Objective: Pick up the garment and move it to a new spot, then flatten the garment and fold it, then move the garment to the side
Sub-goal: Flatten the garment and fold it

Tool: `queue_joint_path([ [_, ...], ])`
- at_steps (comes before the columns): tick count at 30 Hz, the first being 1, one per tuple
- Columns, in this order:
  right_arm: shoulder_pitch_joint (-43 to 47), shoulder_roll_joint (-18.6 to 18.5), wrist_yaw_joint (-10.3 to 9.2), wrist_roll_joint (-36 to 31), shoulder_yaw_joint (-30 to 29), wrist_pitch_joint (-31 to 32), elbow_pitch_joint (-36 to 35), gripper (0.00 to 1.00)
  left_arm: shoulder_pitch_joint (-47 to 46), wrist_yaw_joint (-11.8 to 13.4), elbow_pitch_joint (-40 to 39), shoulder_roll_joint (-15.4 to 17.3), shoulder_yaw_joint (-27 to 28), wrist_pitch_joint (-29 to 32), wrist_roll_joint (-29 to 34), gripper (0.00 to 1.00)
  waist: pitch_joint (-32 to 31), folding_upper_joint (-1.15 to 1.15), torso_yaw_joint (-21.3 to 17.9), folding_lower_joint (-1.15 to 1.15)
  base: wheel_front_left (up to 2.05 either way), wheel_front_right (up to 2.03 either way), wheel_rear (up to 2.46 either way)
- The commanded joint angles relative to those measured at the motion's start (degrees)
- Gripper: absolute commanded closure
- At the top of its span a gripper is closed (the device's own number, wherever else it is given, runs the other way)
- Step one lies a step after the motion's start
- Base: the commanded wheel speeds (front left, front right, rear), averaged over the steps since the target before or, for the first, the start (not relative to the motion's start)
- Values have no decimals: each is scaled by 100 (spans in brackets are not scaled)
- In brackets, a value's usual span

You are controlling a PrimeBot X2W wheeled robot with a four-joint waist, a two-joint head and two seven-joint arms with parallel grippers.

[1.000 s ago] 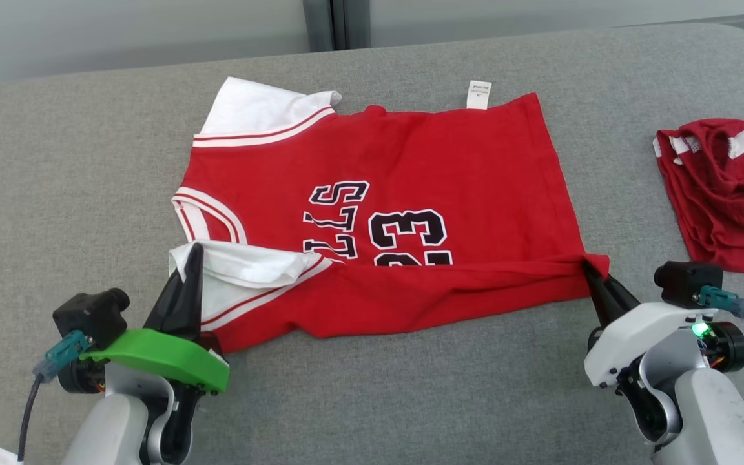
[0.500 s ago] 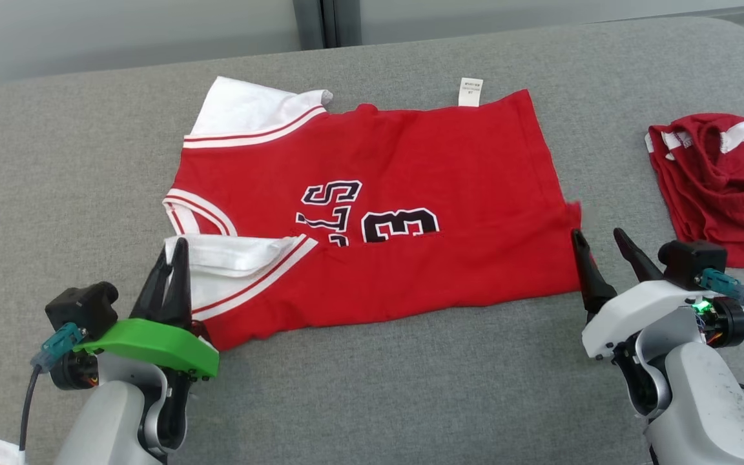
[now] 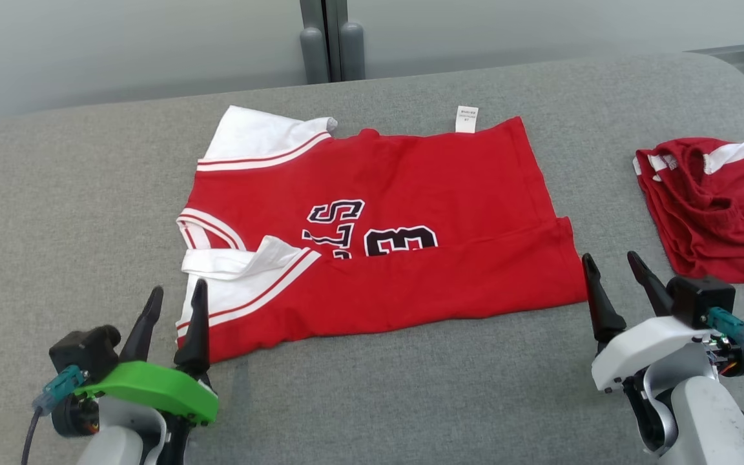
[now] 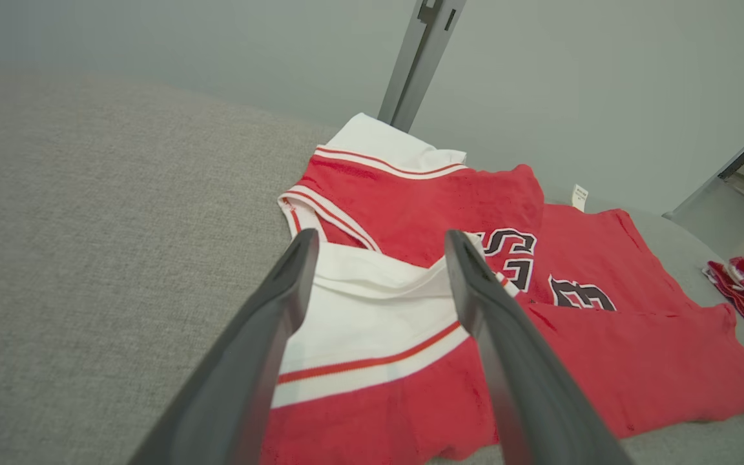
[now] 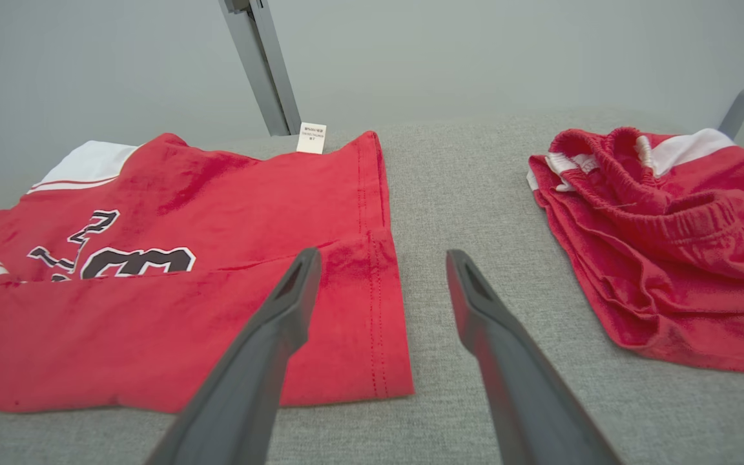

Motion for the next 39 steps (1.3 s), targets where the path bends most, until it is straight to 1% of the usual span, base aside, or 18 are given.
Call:
queue_joint_path([
  [1,128,-20,-10,-64,-1,-46,-43,0,175,73,-36,72,51,126,-97,0,-120,0,29,0,0,0,0],
  [4,259,-21,-9,-150,15,-20,-76,0,483,238,-51,68,129,632,-426,0,-179,0,59,0,0,0,0],
  [6,322,-18,-9,-66,63,-2,-73,0,631,335,-100,59,157,960,-609,0,-177,0,74,0,0,0,0],
  [11,330,-21,-10,0,132,20,-41,0,851,489,-256,-52,250,1488,-1044,0,-105,0,75,0,0,0,0],
  [15,224,-21,-10,-22,164,42,-14,0,833,530,-246,-158,311,1658,-1286,0,-3,0,25,0,0,0,0],
  [19,161,-20,-10,-68,161,64,-23,0,667,631,-82,-228,391,1732,-1430,0,102,0,-54,0,0,0,0],
  [26,70,-22,-10,-109,103,137,-58,0,429,570,143,-319,457,1668,-1528,0,260,0,-161,0,0,0,0],
  [27,53,-20,-10,-118,94,140,-36,0,389,543,172,-330,457,1650,-1539,5,277,0,-167,0,0,0,0],
  [28,30,-21,-10,-123,80,151,-7,0,356,523,190,-336,458,1618,-1541,74,294,0,-172,0,0,0,0],
  [29,8,-21,-9,-131,69,160,14,0,329,525,205,-324,455,1579,-1500,95,307,0,-175,0,0,0,0],
  [30,-28,-20,-9,-132,62,171,52,0,302,508,221,-308,431,1536,-1439,100,320,0,-176,0,0,0,0],
  [33,-131,-21,-10,-94,19,265,258,0,207,463,224,-291,421,1376,-1355,100,348,0,-158,0,0,0,0],
  [39,-450,-17,-10,-287,-110,370,871,0,80,420,20,-212,365,1110,-1156,100,381,0,-20,0,0,0,0],
])
